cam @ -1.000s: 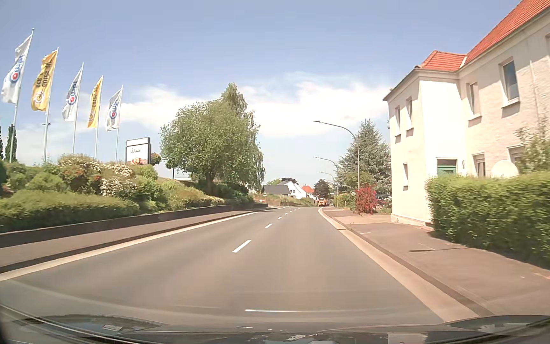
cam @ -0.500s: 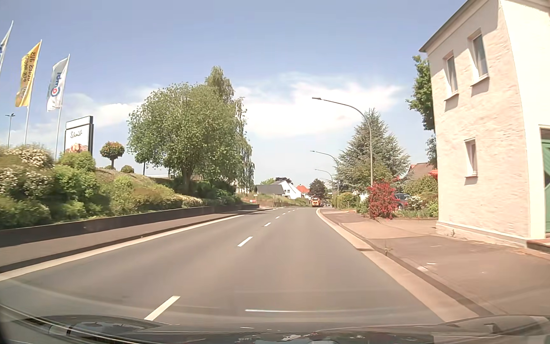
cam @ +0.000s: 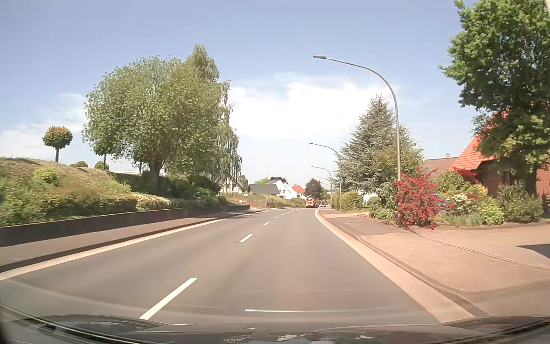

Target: Follow the waypoints while adhering to traffic rules and regulations

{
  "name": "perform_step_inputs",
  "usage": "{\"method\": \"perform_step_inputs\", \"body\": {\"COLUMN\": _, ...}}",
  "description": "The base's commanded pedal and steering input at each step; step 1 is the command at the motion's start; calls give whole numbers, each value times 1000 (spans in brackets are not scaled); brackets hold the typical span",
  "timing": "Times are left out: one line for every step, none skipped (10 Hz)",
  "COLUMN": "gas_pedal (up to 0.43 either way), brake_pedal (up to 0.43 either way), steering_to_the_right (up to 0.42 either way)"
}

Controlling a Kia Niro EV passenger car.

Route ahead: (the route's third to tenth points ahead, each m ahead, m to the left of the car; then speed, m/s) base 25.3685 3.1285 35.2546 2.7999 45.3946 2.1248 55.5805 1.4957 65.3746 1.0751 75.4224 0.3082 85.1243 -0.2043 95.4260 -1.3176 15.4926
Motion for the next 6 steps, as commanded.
{"method": "perform_step_inputs", "body": {"gas_pedal": 138, "brake_pedal": 0, "steering_to_the_right": 5}}
{"method": "perform_step_inputs", "body": {"gas_pedal": 138, "brake_pedal": 0, "steering_to_the_right": 4}}
{"method": "perform_step_inputs", "body": {"gas_pedal": 138, "brake_pedal": 0, "steering_to_the_right": 4}}
{"method": "perform_step_inputs", "body": {"gas_pedal": 138, "brake_pedal": 0, "steering_to_the_right": 4}}
{"method": "perform_step_inputs", "body": {"gas_pedal": 138, "brake_pedal": 0, "steering_to_the_right": 4}}
{"method": "perform_step_inputs", "body": {"gas_pedal": 138, "brake_pedal": 0, "steering_to_the_right": 4}}
